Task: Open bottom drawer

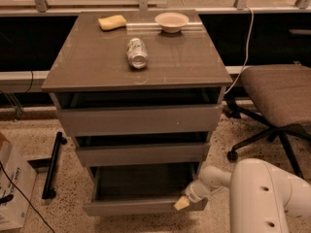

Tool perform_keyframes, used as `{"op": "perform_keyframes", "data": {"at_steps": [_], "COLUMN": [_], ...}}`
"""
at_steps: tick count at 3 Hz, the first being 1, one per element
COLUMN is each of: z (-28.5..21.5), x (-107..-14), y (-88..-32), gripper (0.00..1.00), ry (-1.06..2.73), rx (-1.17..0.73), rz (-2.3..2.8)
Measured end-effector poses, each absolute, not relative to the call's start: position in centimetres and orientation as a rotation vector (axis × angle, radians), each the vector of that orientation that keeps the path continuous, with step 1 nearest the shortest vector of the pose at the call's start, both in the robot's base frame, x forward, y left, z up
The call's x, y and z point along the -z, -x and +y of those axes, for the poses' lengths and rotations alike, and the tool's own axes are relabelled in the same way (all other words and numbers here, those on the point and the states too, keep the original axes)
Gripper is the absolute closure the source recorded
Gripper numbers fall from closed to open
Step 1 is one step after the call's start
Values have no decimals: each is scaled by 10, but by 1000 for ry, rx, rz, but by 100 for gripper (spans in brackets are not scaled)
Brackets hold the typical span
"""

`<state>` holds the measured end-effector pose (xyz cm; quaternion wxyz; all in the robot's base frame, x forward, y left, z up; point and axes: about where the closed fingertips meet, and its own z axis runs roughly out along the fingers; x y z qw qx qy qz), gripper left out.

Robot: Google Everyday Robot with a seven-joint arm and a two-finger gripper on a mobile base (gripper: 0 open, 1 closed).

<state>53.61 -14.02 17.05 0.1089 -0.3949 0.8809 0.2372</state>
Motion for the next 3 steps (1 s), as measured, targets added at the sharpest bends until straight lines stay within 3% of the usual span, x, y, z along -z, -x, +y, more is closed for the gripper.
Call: {"op": "perform_keyframes", "data": {"at_steps": [1, 3], "z": [-147, -147], "x": [-163, -168], "y": [-510, -508], "gripper": [57, 11], "ry": [1088, 1088], "rx": [-762, -762], "rz": [2635, 2635]}}
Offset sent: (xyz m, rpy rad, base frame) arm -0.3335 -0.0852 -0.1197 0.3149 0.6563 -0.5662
